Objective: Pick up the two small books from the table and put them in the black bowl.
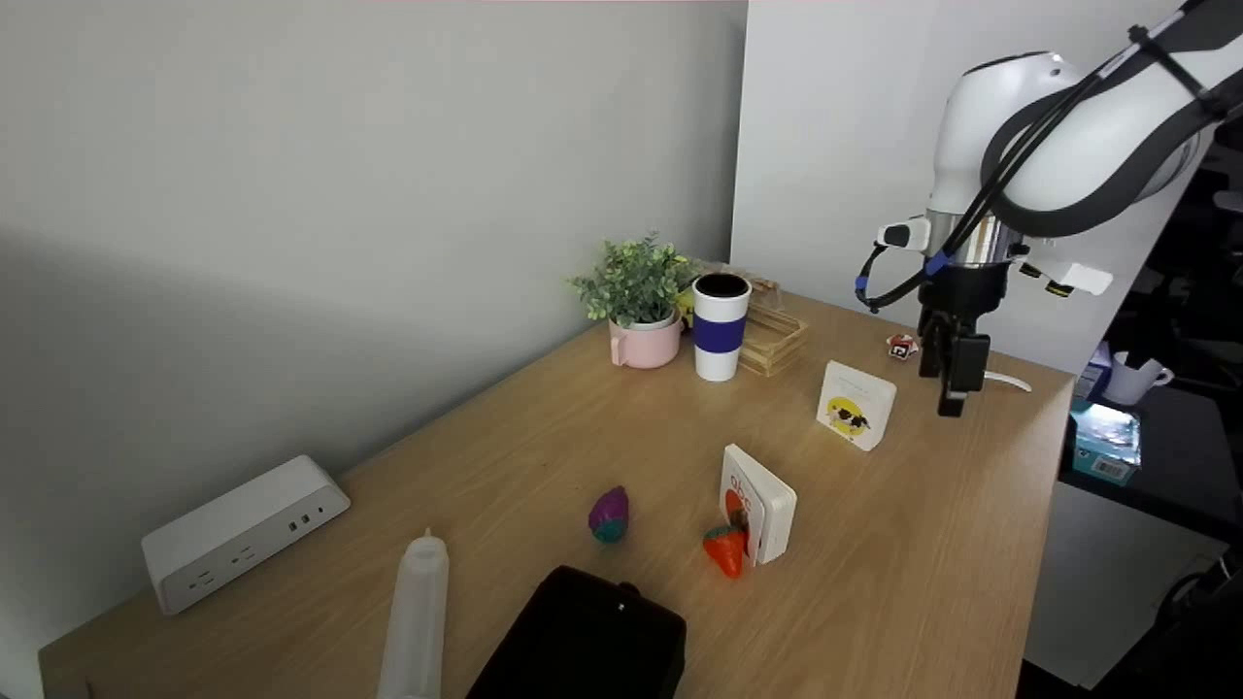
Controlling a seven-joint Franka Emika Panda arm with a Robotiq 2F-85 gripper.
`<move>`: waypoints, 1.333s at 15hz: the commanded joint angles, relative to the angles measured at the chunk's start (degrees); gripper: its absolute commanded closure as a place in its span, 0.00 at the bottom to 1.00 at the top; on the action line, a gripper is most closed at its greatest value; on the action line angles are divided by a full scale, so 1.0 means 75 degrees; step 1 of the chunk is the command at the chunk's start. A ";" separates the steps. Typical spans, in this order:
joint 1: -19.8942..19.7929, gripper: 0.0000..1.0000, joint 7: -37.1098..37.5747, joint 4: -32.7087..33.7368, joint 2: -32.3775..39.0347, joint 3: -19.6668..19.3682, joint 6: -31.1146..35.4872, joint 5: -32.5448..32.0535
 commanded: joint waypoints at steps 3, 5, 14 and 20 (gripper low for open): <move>-0.0060 0.00 0.1754 0.0359 0.0560 0.0121 0.0779 -0.0532; -0.0002 0.00 0.2435 0.0370 0.0677 0.0084 0.1152 -0.0963; -0.0135 0.00 0.3874 0.1120 0.1550 0.0019 0.1321 -0.1624; -0.0354 0.00 0.3853 0.1549 0.1949 0.0103 0.1237 -0.1510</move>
